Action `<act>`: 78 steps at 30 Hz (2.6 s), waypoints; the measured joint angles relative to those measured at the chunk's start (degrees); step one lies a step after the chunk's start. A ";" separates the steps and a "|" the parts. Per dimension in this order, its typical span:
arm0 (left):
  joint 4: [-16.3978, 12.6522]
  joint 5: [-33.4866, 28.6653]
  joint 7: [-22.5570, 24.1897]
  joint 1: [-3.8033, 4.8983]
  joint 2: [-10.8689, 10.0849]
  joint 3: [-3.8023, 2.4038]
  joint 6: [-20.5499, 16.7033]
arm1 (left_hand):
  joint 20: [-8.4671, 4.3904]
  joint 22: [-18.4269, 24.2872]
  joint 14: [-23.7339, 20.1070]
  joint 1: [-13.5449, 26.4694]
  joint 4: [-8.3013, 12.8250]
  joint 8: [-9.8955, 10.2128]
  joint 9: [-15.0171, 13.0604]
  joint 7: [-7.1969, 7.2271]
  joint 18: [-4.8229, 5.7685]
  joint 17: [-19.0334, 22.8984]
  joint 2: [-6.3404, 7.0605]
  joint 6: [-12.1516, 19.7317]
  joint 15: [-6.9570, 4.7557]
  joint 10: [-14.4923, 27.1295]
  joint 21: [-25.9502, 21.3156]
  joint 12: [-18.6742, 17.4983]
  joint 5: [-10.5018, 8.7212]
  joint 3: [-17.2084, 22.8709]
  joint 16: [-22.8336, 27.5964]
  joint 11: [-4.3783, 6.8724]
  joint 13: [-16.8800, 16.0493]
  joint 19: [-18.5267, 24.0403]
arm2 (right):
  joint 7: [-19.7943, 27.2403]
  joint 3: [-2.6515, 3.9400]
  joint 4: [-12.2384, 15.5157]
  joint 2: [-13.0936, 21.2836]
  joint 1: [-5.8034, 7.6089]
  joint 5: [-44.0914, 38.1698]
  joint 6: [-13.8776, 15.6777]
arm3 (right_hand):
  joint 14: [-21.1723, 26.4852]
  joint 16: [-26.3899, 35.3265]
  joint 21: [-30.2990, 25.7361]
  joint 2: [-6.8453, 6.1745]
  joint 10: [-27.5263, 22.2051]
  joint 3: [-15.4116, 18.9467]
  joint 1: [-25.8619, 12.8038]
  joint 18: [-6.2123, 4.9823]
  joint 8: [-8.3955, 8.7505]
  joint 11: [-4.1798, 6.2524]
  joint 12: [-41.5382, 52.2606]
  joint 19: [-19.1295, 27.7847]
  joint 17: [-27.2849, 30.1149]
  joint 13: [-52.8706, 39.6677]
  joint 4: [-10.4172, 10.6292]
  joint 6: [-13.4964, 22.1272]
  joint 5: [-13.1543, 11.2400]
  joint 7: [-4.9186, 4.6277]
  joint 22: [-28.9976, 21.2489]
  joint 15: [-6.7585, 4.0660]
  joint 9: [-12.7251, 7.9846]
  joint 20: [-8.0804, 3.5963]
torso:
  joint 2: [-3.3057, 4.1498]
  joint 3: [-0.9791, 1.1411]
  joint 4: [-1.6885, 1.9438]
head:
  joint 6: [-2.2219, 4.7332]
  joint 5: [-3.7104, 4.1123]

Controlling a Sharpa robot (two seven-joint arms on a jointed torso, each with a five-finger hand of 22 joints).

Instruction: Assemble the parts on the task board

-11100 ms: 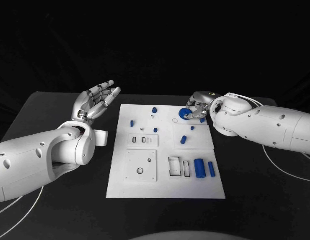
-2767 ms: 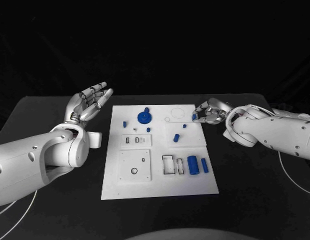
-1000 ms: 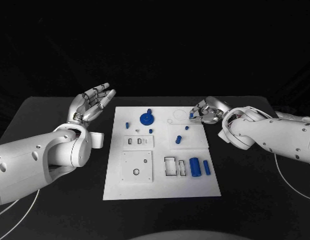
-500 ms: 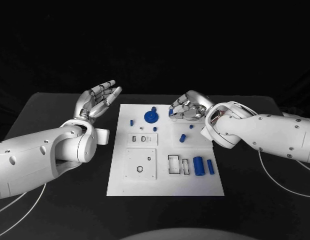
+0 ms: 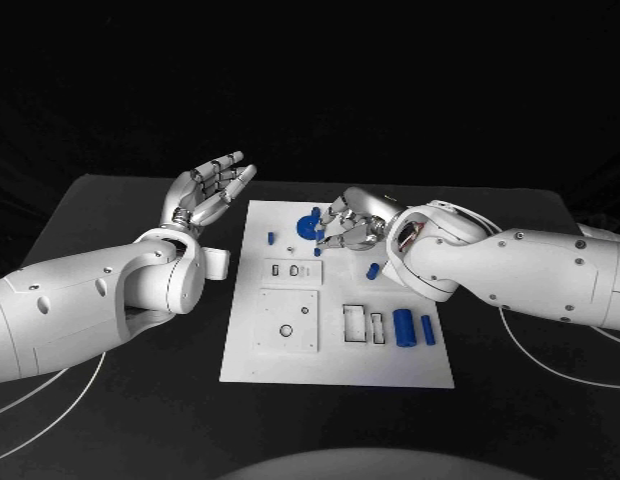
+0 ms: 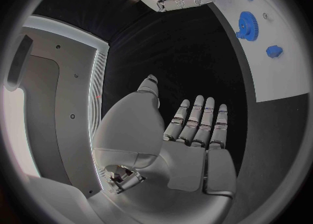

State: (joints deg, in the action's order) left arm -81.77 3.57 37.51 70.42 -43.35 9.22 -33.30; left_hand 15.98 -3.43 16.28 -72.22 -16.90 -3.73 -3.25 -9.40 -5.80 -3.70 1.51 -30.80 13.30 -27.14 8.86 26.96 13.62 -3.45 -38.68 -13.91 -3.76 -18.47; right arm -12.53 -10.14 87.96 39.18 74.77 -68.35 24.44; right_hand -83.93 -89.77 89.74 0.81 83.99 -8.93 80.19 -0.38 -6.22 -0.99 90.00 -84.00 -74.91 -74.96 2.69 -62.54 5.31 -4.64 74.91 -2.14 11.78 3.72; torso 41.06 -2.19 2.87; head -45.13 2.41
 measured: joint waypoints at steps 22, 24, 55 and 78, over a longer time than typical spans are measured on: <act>-0.49 0.00 0.00 0.00 -0.67 0.00 0.03 | 0.21 0.05 0.00 0.00 0.00 0.00 0.00 0.00 0.00 0.00 0.00 0.00 0.00 0.00 0.00 0.00 0.00 0.00 0.00 0.00 0.00 0.21 | -6.86 -0.01 -1.14 -4.79 -4.03 -4.55 -1.33 | 0.01 0.00 0.00 0.10 0.00 0.32 -0.13 0.00 0.34 -0.41 0.00 0.00 0.01 0.00 0.01 -0.01 0.36 -0.01 0.04 0.40 -0.28 0.40 | 0.05 -0.01 -0.05 | -0.60 -0.18; -0.51 0.00 0.00 0.00 -0.71 0.00 0.03 | 0.21 0.05 0.00 0.00 0.00 0.00 0.00 0.00 0.01 0.00 0.00 0.00 0.00 0.00 0.00 0.00 0.00 0.00 0.00 0.00 0.00 0.21 | -7.09 0.00 -1.34 -4.96 -4.27 -4.64 -1.28 | 0.01 0.00 0.00 0.17 0.00 0.32 -0.20 0.00 0.41 -0.41 0.00 0.00 0.01 0.00 0.01 -0.01 0.36 -0.01 0.04 0.40 -0.28 0.40 | 0.05 -0.01 -0.06 | -0.63 -0.18; -0.46 0.00 0.01 0.00 -0.60 0.00 0.05 | 0.21 0.04 0.00 -0.44 0.00 0.00 0.00 0.00 0.00 0.00 -0.44 0.00 0.00 0.00 0.00 0.00 0.00 0.00 -0.24 0.00 0.00 0.21 | -7.64 0.10 -2.61 -6.23 -5.65 -5.86 1.21 | 0.00 0.00 0.00 -0.23 0.00 0.64 -1.19 0.00 1.08 -0.83 0.00 0.01 -0.03 0.01 0.00 -0.94 0.29 -0.93 0.01 0.82 -0.64 1.23 | 0.02 -0.01 -0.07 | -0.93 0.20; -0.45 0.00 -0.04 0.00 -0.91 0.00 0.11 | 0.21 0.03 0.00 -0.44 0.00 0.00 0.00 0.00 0.00 0.00 -0.44 0.00 0.00 0.00 0.00 0.00 0.00 0.00 -0.24 0.00 0.00 0.21 | -7.44 0.19 -2.59 -6.12 -5.66 -5.98 0.21 | -0.20 0.00 0.00 -1.76 -0.09 1.57 -1.33 0.00 2.53 -1.55 0.00 0.00 -0.02 0.01 -0.92 0.38 0.23 -1.96 0.00 1.46 -2.01 1.66 | 0.03 -0.01 -0.09 | -1.27 0.24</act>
State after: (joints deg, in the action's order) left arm -82.23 3.57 37.47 70.41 -44.27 9.22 -33.19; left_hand 16.20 -3.40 16.28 -72.66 -16.89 -3.73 -3.25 -9.40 -5.80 -3.70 1.06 -30.81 13.30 -27.14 8.86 26.96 13.62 -3.45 -38.92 -13.91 -3.76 -18.26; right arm -19.97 -9.94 85.36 33.05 69.11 -74.33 24.65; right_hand -84.12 -89.76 89.74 -0.95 83.91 -7.35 78.86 -0.39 -3.69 -2.54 90.00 -84.00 -74.93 -74.94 1.76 -62.15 5.54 -6.60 74.91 -0.68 9.78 5.38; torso 41.09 -2.20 2.78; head -46.41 2.65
